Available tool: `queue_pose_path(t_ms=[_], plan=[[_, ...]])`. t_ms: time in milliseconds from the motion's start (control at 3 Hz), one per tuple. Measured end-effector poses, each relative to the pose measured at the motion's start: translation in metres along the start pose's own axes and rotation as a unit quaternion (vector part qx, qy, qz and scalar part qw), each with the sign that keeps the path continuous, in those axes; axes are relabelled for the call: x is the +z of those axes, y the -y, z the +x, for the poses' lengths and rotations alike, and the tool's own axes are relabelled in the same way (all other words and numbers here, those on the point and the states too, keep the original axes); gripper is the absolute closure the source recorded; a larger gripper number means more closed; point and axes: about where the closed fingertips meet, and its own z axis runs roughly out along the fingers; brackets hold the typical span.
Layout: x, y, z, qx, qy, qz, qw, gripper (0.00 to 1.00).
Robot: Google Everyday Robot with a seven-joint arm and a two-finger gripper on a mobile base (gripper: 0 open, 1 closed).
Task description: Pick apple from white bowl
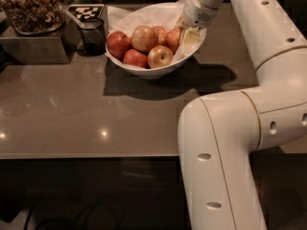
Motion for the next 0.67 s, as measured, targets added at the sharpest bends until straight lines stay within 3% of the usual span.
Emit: queue_pose_path(t_ms=[667], plan=[[-0.001,-0.003,0.0014,0.01,0.01,-0.004,0.9999,0.77]])
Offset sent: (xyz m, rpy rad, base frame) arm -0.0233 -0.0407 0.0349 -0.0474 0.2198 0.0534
